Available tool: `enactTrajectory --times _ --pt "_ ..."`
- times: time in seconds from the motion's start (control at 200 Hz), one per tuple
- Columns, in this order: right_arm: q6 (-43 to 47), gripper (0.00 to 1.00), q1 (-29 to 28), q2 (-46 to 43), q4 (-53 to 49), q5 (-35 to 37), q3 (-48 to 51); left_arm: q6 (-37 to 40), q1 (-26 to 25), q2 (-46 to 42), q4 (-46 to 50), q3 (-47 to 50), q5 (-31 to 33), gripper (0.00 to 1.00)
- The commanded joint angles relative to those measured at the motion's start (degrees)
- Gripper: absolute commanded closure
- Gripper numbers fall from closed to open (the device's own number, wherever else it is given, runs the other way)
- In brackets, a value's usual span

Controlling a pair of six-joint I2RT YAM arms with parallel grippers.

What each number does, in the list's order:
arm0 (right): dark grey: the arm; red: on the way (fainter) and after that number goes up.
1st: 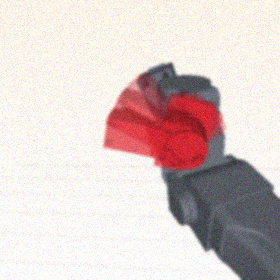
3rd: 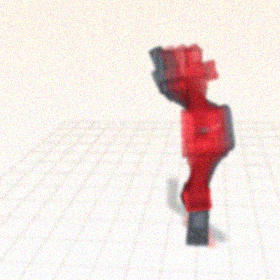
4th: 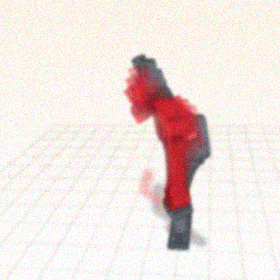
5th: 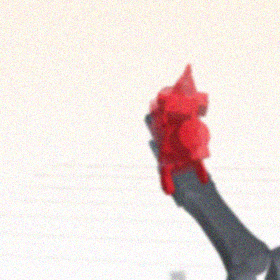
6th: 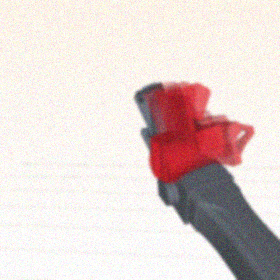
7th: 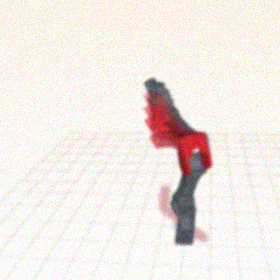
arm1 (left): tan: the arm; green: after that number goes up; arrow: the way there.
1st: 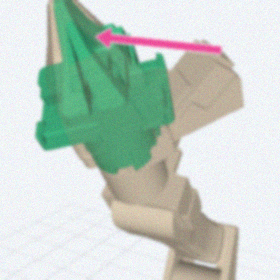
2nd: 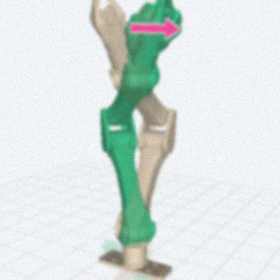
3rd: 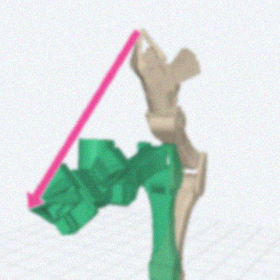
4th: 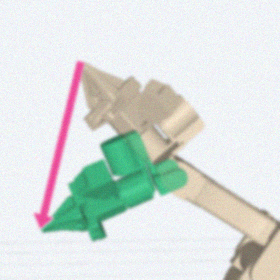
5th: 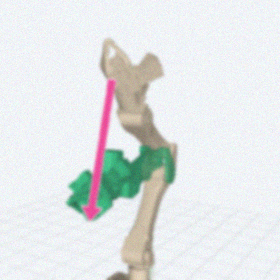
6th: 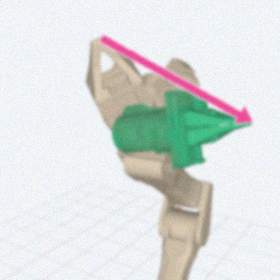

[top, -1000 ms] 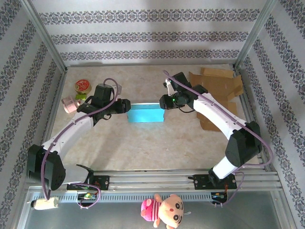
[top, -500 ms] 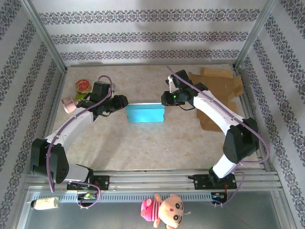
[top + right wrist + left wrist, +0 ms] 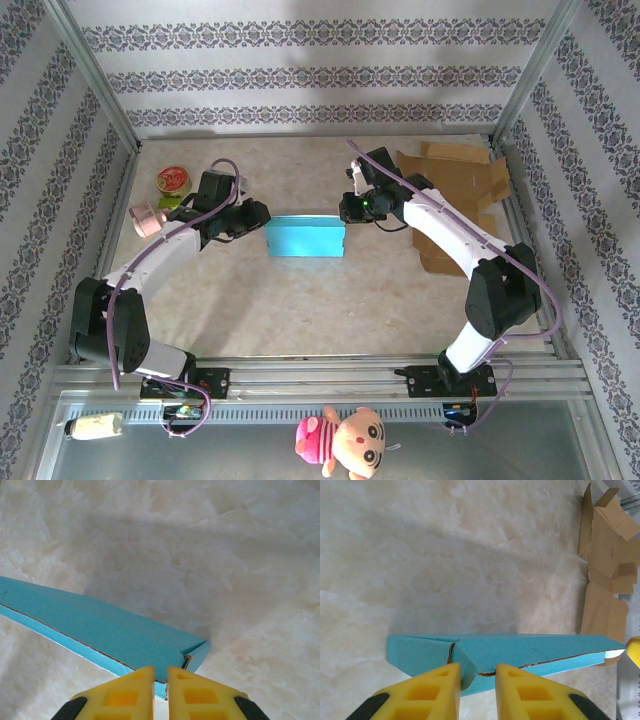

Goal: Fold the paper box

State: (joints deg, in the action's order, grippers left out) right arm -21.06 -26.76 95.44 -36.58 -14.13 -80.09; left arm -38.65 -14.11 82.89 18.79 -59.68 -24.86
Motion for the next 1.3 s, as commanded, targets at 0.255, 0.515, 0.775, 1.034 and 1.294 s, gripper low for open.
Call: enactTrajectory --times 0.255,0.515,0.775,1.034,1.294 --pt "0.8 0.87 -1.3 -0.5 0.1 -0.2 5.0 0.0 0.7 -1.3 0.5 3.2 -1.4 0.81" --pt "1.7 0.86 -1.8 -1.5 -0.9 1.5 5.4 0.2 0.8 -2.3 -0.5 7.2 -1.2 0.76" --pt "2.5 0.74 -1.6 -3.1 -3.1 2.3 -1.4 1.5 0.8 -7.4 -0.5 3.7 0.8 0.6" --pt "2.7 0.67 -0.9 -2.0 -2.6 4.3 -3.7 1.7 0.8 -7.4 -1.3 2.6 3.0 0.47" --pt "1.8 0.67 -0.8 1.5 -0.7 3.3 0.9 2.3 0.7 -1.3 -1.5 3.5 2.1 0.63"
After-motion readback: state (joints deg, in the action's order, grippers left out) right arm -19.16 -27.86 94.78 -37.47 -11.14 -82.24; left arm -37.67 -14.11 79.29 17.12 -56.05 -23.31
